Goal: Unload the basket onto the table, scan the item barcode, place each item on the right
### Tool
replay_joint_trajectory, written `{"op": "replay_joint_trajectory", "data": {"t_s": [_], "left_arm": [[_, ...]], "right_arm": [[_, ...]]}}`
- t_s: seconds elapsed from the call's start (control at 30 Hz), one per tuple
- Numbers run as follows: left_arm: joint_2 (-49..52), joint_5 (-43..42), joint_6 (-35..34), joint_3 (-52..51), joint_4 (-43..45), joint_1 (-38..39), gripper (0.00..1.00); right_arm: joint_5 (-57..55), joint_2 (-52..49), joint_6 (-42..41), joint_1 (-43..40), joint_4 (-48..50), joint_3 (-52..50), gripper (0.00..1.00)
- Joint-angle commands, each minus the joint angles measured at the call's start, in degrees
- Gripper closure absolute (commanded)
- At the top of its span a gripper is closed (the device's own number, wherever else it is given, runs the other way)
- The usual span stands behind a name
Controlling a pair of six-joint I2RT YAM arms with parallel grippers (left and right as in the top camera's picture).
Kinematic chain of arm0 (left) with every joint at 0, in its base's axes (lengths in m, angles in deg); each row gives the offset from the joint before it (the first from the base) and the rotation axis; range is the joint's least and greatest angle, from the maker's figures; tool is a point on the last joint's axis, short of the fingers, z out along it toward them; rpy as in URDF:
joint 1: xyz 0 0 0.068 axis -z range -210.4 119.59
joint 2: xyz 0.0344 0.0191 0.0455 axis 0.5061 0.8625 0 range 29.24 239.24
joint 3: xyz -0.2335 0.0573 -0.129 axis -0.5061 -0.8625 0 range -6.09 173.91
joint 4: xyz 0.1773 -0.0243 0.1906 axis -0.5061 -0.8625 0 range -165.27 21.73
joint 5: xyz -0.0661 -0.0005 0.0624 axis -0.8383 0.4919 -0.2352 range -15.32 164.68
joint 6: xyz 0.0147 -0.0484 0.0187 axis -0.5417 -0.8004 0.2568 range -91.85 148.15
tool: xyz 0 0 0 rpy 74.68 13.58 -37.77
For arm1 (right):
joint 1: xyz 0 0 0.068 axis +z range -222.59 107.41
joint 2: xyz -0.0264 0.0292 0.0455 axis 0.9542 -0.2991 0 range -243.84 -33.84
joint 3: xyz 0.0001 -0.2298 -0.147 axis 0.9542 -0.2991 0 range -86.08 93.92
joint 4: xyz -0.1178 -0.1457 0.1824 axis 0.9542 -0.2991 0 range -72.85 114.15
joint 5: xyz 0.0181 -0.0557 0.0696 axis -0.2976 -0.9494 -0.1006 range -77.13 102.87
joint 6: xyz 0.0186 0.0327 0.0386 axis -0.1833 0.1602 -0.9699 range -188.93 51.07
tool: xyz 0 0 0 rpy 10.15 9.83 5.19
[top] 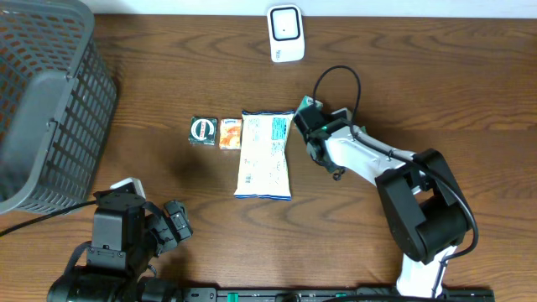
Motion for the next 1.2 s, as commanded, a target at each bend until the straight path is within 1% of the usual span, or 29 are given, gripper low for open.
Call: {"op": "replay_joint_trajectory", "data": {"t_s": [0.0,0.03,0.07,0.2,0.3,0.33,0.43,0.53,0.73,0.87,1.0,1.03,1.17], "left_arm": [[-0.2,0.5,0.1,-0.1,-0.1,-0.1,0.02],[-0.2,0.5,0.1,-0.1,-0.2,-0.1,0.02],[-0.2,0.5,0.1,-0.1,-0.2,-0.1,0.02],[-0.2,0.5,0.1,-0.1,-0.2,-0.1,0.02],[-0.2,0.5,0.1,-0.1,-0.1,-0.1,0.02],[-0.2,0.5,0.1,-0.1,-0.2,-0.1,0.02],[-0.2,0.5,0.1,-0.1,-0.2,-0.1,0.02],[-0.2,0.5,0.1,-0.1,-0.1,-0.1,0.02],[-0.2,0.5,0.1,-0.1,-0.2,-0.1,0.02],[-0.2,0.5,0.1,-0.1,-0.2,-0.1,0.02],[-0.2,0.5,0.1,-0.1,-0.1,-0.1,0.02],[-0.2,0.5,0.1,-0.1,-0.1,-0.1,0.02],[-0.2,0.5,0.1,-0.1,-0.2,-0.1,0.02]], "right_arm": [[13.9,-0.7,-0.8,1.8,-1.4,4.0,0.49],[16.3,-0.7,-0.8,2.0,-2.1,5.2,0.42],[19.1,-0.7,-0.8,2.1,-3.0,6.5,0.33],[25.8,-0.7,-0.8,1.7,-7.5,11.7,0.09],[27.6,-0.7,-0.8,0.8,-11.9,16.3,0.06],[27.6,-0.7,-0.8,0.0,-14.6,19.1,0.01],[27.6,-0.7,0.0,-1.6,-18.4,23.3,0.01],[27.6,-0.7,1.8,-4.0,-20.0,26.0,0.01],[27.8,-0.7,1.9,-10.0,-21.4,26.8,0.01],[29.7,-0.7,6.2,-14.7,-22.7,26.2,0.01],[36.2,-0.7,11.5,-18.8,-22.1,24.5,0.01],[39.4,-0.7,14.1,-20.4,-21.9,23.6,0.01],[49.9,-0.7,19.2,-25.0,-18.8,19.3,0.01]]}}
